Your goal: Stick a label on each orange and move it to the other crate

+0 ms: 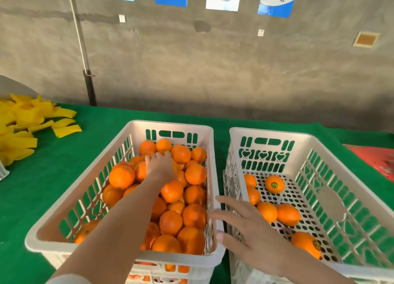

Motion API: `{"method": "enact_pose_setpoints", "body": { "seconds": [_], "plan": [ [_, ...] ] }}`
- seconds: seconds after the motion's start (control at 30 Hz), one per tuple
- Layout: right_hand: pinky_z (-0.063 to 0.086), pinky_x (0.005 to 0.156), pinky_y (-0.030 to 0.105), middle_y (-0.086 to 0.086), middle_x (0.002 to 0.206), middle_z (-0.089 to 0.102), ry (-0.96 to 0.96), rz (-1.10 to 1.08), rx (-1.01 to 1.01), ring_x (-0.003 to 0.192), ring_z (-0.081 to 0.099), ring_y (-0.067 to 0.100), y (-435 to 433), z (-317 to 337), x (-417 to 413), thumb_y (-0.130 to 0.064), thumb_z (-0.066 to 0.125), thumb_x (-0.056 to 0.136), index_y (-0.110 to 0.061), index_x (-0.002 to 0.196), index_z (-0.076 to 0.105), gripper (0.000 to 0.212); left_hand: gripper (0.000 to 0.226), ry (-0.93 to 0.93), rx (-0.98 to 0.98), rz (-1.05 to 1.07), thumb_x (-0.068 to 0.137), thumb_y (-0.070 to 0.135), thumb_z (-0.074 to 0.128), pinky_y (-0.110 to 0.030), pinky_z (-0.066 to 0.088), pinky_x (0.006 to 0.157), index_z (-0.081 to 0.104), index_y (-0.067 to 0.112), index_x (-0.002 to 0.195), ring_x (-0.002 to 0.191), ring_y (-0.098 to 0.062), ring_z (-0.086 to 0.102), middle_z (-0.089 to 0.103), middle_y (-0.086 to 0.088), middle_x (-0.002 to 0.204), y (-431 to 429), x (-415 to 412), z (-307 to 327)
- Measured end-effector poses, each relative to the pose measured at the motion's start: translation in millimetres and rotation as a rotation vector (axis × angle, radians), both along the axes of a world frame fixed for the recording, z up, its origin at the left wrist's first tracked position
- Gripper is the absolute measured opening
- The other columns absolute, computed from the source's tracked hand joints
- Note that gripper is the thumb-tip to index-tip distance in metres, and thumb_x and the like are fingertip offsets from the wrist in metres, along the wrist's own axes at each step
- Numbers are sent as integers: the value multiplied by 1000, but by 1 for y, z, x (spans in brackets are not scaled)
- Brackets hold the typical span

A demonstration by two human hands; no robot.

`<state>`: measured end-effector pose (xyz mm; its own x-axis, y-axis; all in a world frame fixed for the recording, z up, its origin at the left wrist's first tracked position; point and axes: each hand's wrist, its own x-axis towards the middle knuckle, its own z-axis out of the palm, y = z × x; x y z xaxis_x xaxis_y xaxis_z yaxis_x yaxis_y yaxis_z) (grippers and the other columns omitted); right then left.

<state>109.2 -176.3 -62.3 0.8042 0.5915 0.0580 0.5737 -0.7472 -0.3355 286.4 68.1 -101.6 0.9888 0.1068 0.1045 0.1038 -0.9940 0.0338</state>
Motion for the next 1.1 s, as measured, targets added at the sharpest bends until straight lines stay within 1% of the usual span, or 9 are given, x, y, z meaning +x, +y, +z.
{"method": "enact_pose_setpoints", "body": {
  "seconds": [0.13, 0.2, 0.27, 0.4, 0.5, 0.63, 0.87, 1.0, 1.1],
  "plan": [
    [12, 108, 25, -21, 152, 12, -13, -1, 29, 132, 18, 8, 1, 0, -1, -56, 36, 94, -47, 134, 38, 41, 68, -141, -201, 28, 81, 58, 59, -41, 46, 90, 44, 10, 125, 104, -29, 56, 61, -10, 109, 1, -18, 15],
    [12, 107, 25, -15, 153, 15, -22, 0, 37, 132, 21, 12, 1, 0, -2, -52, 38, 95, -43, 134, 40, 40, 63, -191, -540, 72, 83, 57, 60, -27, 45, 59, 48, 6, 119, 79, -21, 56, 57, -3, 84, -4, -35, 36],
    [12, 106, 24, -8, 153, 21, -66, 9, 33, 133, 24, 14, 3, -1, -2, -49, 40, 96, -38, 135, 44, 40, 53, -174, -920, 122, 84, 56, 60, -21, 42, 53, 55, 9, 108, 74, -19, 57, 54, 0, 75, -10, -55, 61],
    [17, 106, 26, 3, 150, 32, -155, 6, 49, 134, 31, 20, 5, -1, -3, -43, 45, 97, -30, 135, 49, 41, 55, 23, -1670, 93, 89, 46, 58, -20, 52, 48, 42, 17, 133, 80, -16, 65, 61, -9, 107, -30, -121, 104],
    [31, 107, 39, 15, 140, 48, -206, -9, 51, 128, 43, 29, 6, 8, -10, -33, 55, 94, -14, 132, 54, 43, 61, 214, -2055, -179, 79, 25, 68, -30, 58, 68, 42, 16, 133, 99, -24, 66, 57, -12, 127, -47, -184, 113],
    [45, 80, 35, 17, 94, 68, -420, 21, 273, 88, 61, 30, -2, 10, -41, -10, 63, 84, 1, 100, 68, 19, 66, 251, -2034, -344, 49, 9, 84, -40, 57, 79, 64, 19, 111, 103, -28, 67, 68, -8, 112, -74, -263, 94],
    [45, 75, 33, 9, 84, 66, -267, -116, 446, 81, 58, 24, -81, -87, -131, 1, 59, 84, 0, 85, 68, 8, 101, 423, -1984, -130, 28, 19, 97, -44, 53, 91, 57, 13, 120, 105, -38, 64, 66, -18, 115, -96, -333, 28],
    [38, 94, 22, 12, 114, 64, 191, -343, 189, 109, 57, 27, -123, -128, -133, -3, 49, 92, -5, 114, 67, 28, 104, 503, -1934, 19, 26, 24, 97, -37, 49, 87, 55, 3, 118, 101, -30, 68, 69, -17, 111, -112, -345, -1],
    [28, 104, 21, 9, 135, 53, 395, -437, -34, 126, 46, 23, -148, -145, -120, -11, 42, 97, -15, 128, 59, 36, 87, 542, -1908, 91, 45, 22, 89, -33, 50, 84, 52, 2, 122, 103, -28, 67, 67, -17, 116, -123, -348, -16]
  ]
}}
